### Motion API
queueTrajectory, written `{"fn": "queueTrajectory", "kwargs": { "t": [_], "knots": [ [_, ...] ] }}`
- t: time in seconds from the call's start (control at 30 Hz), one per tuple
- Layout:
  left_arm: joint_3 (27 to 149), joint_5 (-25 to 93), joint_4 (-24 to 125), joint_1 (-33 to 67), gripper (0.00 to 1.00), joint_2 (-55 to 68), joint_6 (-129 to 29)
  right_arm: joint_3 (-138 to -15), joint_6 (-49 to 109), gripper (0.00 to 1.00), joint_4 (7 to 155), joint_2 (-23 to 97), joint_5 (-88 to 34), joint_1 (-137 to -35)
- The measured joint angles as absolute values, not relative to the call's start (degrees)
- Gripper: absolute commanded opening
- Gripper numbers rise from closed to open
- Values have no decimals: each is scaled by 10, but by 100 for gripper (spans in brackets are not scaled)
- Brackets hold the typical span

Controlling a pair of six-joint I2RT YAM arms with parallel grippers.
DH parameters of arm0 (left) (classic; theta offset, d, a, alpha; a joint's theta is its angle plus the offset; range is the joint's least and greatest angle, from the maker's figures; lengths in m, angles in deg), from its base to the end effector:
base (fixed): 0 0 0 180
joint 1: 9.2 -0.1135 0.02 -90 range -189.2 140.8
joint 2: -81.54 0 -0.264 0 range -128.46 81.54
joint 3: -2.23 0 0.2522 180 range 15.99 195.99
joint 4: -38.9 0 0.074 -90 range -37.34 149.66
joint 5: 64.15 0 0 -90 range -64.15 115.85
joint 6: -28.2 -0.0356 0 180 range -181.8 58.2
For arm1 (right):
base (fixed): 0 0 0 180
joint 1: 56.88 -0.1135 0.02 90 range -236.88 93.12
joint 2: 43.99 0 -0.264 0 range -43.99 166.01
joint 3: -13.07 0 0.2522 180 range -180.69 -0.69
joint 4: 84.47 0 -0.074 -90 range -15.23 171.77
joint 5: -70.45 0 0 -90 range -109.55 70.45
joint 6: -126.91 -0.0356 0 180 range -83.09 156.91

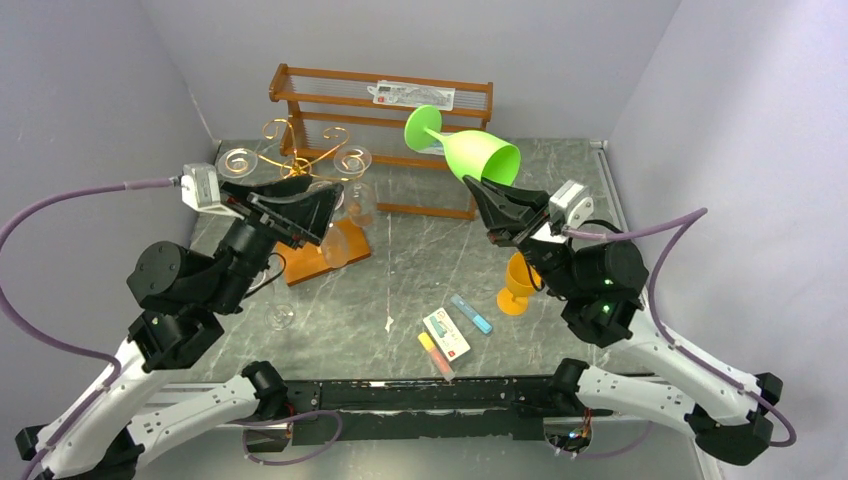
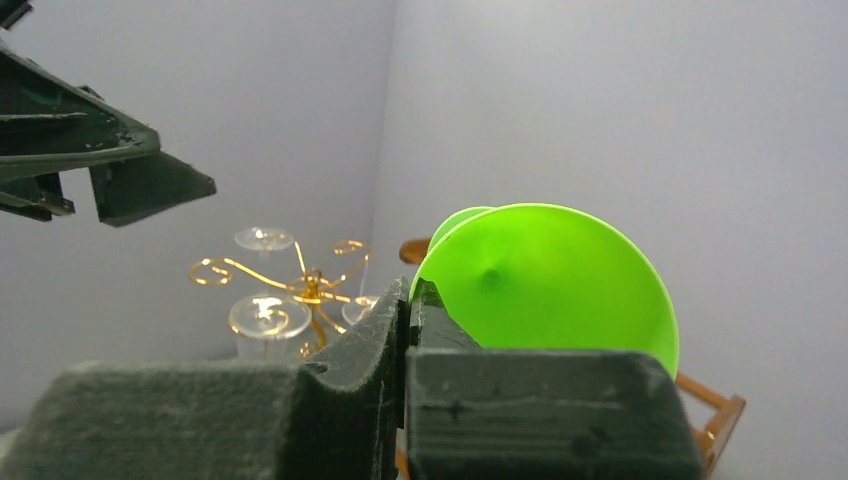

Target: Place the wine glass upside down on the wine glass rack

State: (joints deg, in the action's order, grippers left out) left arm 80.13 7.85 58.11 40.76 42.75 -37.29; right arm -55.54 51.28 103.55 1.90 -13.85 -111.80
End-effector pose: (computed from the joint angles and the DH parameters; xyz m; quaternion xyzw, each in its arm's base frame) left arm 0.0800 -0.0782 0.4747 0.0000 0.5815 -0.4177 0.6981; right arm 0.0965 0.1313 0.4564 -0.2452 0.4308 0.2778 0.8229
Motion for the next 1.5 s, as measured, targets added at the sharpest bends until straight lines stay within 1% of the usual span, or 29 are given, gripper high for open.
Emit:
{"fn": "queueTrajectory", "kwargs": {
  "t": [0.17, 0.3, 0.5, 0.6, 0.73, 0.8, 0.93, 1.07, 1.17, 1.33, 1.5],
  "knots": [
    [812, 56, 525, 408, 89, 394, -290, -555, 518, 0, 1124, 61, -170, -1118],
    [804, 44, 468, 408, 95, 379, -217, -555, 509, 0, 1185, 79, -208, -1118],
    [789, 37, 377, 408, 97, 351, -122, -555, 478, 0, 1265, 90, -253, -1118],
    [785, 39, 333, 408, 90, 329, -86, -550, 453, 0, 1298, 90, -269, -1118],
    [789, 54, 292, 408, 75, 292, -53, -545, 424, 0, 1323, 92, -284, -1118],
    [792, 67, 279, 408, 71, 275, -42, -544, 411, 0, 1331, 94, -292, -1118],
    [792, 89, 254, 408, 72, 256, -18, -544, 391, 0, 1343, 101, -302, -1118],
    [791, 101, 222, 408, 80, 245, 11, -544, 381, 0, 1351, 111, -313, -1118],
    [781, 101, 184, 407, 83, 241, 30, -544, 379, 0, 1357, 114, -318, -1118],
    [766, 88, 130, 408, 82, 235, 49, -544, 370, 0, 1369, 120, -323, -1117],
    [743, 70, 53, 408, 78, 216, 81, -544, 367, 0, 1378, 129, -327, -1117]
  ]
}}
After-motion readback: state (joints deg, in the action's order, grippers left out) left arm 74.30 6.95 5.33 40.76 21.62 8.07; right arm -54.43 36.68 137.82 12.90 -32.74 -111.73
